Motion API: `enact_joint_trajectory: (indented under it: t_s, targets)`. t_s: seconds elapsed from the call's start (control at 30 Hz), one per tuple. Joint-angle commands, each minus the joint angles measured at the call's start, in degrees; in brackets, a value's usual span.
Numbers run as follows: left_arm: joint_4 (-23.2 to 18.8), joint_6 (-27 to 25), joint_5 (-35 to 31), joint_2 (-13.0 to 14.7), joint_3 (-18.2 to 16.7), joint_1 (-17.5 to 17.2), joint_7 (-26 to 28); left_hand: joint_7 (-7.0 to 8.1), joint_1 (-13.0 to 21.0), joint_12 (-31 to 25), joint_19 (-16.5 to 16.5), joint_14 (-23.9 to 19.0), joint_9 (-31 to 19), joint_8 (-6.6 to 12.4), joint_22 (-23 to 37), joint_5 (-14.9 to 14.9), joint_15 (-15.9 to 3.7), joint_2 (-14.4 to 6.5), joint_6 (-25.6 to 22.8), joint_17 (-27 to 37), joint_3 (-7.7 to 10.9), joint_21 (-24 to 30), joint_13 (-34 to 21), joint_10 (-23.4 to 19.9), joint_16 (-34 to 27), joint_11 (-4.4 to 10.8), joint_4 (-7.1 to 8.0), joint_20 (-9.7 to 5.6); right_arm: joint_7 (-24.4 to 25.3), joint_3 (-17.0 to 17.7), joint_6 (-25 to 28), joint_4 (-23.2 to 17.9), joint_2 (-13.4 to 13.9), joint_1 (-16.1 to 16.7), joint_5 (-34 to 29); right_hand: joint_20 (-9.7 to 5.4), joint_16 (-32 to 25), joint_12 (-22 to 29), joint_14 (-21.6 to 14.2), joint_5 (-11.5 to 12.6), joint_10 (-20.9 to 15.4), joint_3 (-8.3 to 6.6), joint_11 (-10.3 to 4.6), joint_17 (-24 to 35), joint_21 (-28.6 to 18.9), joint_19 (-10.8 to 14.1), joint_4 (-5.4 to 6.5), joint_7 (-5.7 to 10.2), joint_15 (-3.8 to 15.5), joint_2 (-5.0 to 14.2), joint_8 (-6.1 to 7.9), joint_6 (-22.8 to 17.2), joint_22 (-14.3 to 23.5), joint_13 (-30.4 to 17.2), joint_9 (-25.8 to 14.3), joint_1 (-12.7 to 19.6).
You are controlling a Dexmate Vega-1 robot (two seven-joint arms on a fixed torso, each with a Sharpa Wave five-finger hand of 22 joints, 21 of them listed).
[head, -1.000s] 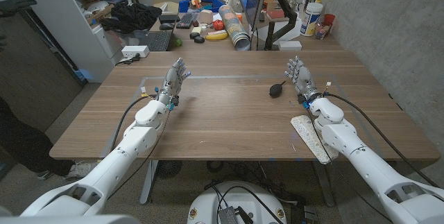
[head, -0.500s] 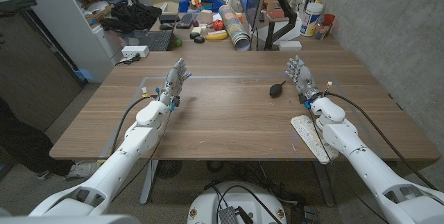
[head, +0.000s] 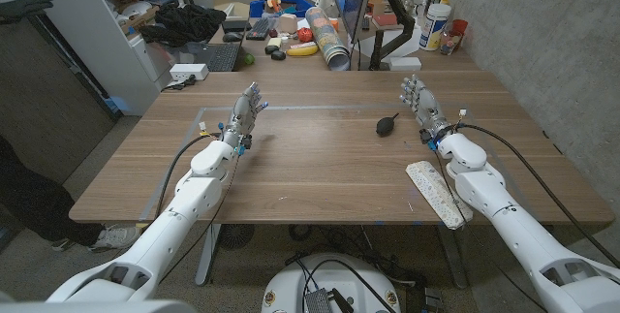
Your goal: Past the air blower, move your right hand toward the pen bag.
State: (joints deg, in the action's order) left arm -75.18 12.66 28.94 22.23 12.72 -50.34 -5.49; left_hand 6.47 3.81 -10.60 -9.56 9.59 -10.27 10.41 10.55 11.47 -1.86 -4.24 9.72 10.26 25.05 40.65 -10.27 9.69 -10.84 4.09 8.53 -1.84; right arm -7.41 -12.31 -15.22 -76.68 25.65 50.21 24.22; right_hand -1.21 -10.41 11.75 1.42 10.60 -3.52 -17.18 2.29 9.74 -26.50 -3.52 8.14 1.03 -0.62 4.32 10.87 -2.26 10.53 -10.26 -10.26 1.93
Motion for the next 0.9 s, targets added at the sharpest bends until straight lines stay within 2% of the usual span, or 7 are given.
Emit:
enact_joint_trajectory:
  t_s: [0.03, 0.4, 0.9]
  targets:
    - [0.5, -0.6, -1.1, -0.9, -0.9, 0.3, -0.8, 0.40, -0.1, -0.4, -5.8, 3.0, -0.1, 0.38, 0.1, 0.3, -0.64, -0.8, 3.1, 0.2, -0.06, 0.0, -0.1, 1.1, -0.3, -0.16, -0.10, -1.23, 1.0, 0.6, -0.6, -2.6, 1.9, 0.8, -4.6, 0.03, -0.3, 0.5, -0.2, 0.4, -0.9, -0.10, 0.10, 0.1, 0.0, 0.2, -0.25, 0.03, -0.19, 1.23, 0.56, -0.8, 0.1, -0.2, -0.3, 0.3]
    - [1.2, -0.9, -1.5, -1.2, -1.5, 0.6, -1.6, 0.40, 0.0, -0.4, -5.8, 3.0, -0.1, 0.39, 0.1, 0.3, -0.55, -0.8, 3.1, 0.2, -0.13, -0.2, -0.1, 1.2, -0.3, 0.00, -0.12, -1.17, 3.1, 0.9, -1.5, -6.2, 4.0, 1.8, -10.0, 0.07, -0.2, 0.6, -0.6, 0.4, -1.2, -0.17, 0.23, 0.0, 0.2, 0.4, -0.45, 0.20, -0.22, 1.22, 0.63, -1.3, 0.1, -0.2, -0.3, 0.5]
    - [2.6, -0.7, -1.8, -1.6, -2.2, 1.2, -2.6, 0.33, 0.0, -0.4, -5.7, 3.0, -0.1, 0.44, 0.1, 0.3, -0.59, -0.8, 2.9, 0.2, -0.22, -0.3, -0.1, 1.0, -0.3, -0.20, -0.13, -1.17, 5.8, 1.9, -3.2, -9.1, 4.9, 2.5, -15.3, 0.26, -0.2, 1.0, -1.1, 0.4, -2.5, -0.33, 0.25, 0.0, 0.5, 0.7, -0.78, 0.43, -0.23, 1.31, 0.62, -2.0, 0.1, -0.2, -0.3, 1.0]
